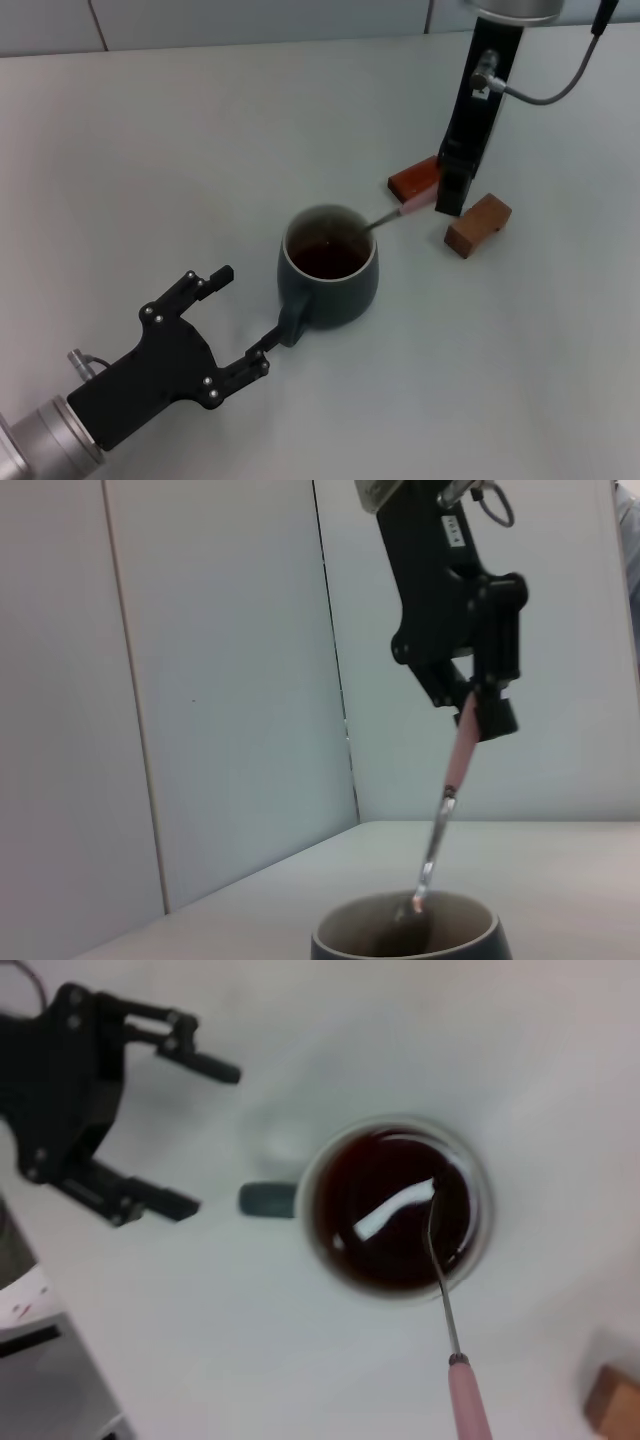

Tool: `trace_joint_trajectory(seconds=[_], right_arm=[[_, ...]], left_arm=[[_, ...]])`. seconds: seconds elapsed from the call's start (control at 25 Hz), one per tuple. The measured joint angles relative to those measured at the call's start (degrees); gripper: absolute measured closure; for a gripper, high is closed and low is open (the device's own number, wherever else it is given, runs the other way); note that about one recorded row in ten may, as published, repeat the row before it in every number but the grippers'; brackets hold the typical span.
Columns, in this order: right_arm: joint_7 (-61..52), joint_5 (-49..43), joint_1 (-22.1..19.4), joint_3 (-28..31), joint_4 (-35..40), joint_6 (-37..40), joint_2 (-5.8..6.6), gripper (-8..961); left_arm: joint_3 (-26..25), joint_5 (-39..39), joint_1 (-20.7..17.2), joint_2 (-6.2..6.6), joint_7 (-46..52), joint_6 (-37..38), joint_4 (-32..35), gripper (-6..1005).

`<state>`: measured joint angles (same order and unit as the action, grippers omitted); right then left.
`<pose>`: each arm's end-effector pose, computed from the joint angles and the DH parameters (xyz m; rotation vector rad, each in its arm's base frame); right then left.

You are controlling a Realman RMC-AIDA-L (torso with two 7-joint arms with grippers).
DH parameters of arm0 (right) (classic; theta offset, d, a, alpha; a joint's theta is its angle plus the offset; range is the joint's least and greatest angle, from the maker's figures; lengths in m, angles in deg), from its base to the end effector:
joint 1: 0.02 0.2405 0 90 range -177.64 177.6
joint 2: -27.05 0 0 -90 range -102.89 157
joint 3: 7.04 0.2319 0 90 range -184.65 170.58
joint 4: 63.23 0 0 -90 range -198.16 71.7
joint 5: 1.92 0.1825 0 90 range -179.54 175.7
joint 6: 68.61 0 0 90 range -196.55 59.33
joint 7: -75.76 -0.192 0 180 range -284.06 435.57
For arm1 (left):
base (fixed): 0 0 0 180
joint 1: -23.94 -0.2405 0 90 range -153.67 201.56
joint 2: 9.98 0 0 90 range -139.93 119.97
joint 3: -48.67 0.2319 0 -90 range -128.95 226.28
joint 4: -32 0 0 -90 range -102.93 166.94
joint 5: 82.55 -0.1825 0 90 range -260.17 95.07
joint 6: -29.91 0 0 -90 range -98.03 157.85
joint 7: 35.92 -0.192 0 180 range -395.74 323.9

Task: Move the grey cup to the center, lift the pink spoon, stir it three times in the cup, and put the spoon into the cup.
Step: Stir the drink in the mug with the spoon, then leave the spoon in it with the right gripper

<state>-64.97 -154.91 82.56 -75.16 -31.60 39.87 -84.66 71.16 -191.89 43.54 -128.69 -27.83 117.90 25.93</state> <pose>0.0833 0.3442 -0.0121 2.8096 -0.8075 1.1247 -0.2300 0.2257 -0.0862 -2.3442 -0.1482 -0.8714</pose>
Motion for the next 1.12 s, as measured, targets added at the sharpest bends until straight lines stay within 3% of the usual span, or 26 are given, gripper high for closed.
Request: trace_joint_trajectory(seconds=[0.28, 0.76, 1.12], right_arm=[[1.79, 0.3, 0.99, 2.48, 0.2, 1.6, -2.07, 841], [1.7, -5.14, 1.26, 2.61, 0.21, -1.04, -1.3, 842], [2.44, -2.23, 2.08, 3.15, 0.36, 0.19, -3.0, 839]], left_arm=[[0.0, -0.01, 0.0, -0.09, 0.0, 0.05, 0.0, 197], [0.09, -0.08, 0.0, 0.03, 0.0, 0.12, -0.52, 197], [0.1, -0.09, 0.08, 0.14, 0.0, -0.1, -0.39, 197]])
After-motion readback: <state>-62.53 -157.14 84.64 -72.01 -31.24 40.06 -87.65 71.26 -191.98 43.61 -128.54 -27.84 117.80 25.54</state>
